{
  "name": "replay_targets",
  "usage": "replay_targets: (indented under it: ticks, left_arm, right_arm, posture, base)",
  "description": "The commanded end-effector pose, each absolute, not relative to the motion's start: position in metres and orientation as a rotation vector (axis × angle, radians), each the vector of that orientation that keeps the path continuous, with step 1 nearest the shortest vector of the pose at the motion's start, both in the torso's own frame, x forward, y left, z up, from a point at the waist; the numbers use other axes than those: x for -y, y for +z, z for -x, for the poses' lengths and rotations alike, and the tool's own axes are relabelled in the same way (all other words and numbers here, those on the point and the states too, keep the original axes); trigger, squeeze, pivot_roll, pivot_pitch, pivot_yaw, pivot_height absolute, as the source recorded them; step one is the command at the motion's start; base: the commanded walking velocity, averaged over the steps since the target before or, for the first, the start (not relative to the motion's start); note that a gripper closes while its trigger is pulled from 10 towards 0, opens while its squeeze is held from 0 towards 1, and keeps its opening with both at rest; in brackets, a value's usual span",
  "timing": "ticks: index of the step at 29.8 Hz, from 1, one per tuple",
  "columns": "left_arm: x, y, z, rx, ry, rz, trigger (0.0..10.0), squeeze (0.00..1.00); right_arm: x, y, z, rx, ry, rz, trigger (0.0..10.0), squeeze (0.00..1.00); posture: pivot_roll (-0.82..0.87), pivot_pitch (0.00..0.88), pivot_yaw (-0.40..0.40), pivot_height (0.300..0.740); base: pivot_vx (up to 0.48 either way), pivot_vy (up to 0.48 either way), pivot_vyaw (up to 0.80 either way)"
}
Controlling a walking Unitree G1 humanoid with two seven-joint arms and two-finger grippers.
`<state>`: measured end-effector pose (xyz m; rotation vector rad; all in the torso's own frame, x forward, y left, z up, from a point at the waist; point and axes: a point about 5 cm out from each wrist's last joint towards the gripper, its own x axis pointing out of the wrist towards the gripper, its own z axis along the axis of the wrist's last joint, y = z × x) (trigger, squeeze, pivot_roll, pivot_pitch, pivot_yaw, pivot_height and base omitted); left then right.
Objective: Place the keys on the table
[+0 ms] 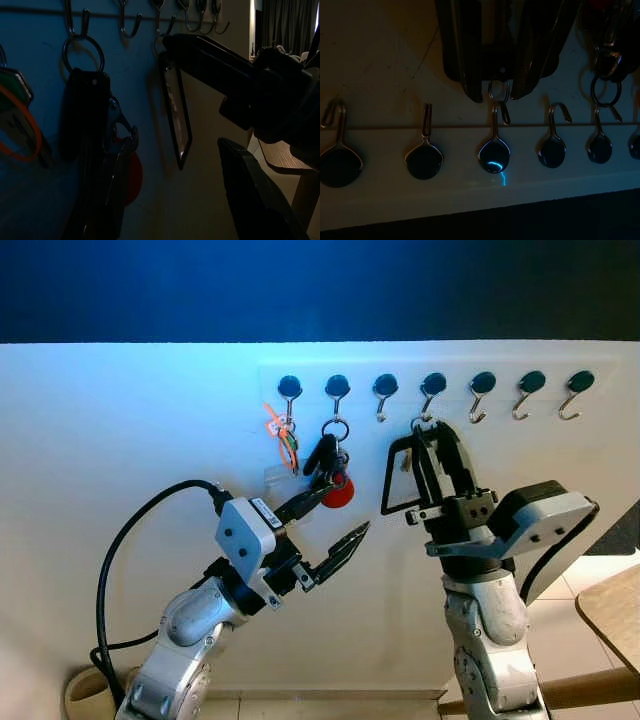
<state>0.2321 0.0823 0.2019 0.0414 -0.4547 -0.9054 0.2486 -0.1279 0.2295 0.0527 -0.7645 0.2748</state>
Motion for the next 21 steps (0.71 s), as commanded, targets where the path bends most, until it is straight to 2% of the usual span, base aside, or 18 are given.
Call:
replay_targets:
  ticks: [1, 2, 3, 21]
  left_arm:
    - [-0.0804, 0.2034, -0.2293, 0.457, -0.92, -0.049, 10.0, 0.0]
    - [-0.0804, 0.2033, -0.2293, 0.456, -0.92, -0.049, 10.0, 0.0]
    - [-0.0804, 0.2033, -0.2295, 0.456, -0.919, -0.049, 10.0, 0.0]
    - [-0.081, 0.2042, -0.2318, 0.457, -0.915, -0.053, 10.0, 0.0]
  right_arm:
    - [0.1276, 0.2287, -0.2496, 0.752, 0.284, -0.058, 9.7, 0.0]
    - [0.1276, 0.2284, -0.2497, 0.751, 0.286, -0.06, 3.5, 0.0]
    - [0.1275, 0.2282, -0.2498, 0.749, 0.289, -0.063, 0.0, 0.0]
    - [0.1269, 0.2364, -0.2494, 0.784, 0.301, -0.088, 0.0, 0.0]
  posture:
    - [0.03, 0.078, 0.005, 0.74]
    - [0.03, 0.077, 0.005, 0.74]
    - [0.03, 0.078, 0.005, 0.74]
    - [0.04, 0.078, 0.007, 0.74]
  base:
    - [0.0, 0.0, 0.0]
    - [0.0, 0.0, 0.0]
    - [0.0, 0.0, 0.0]
    - [0.0, 0.0, 0.0]
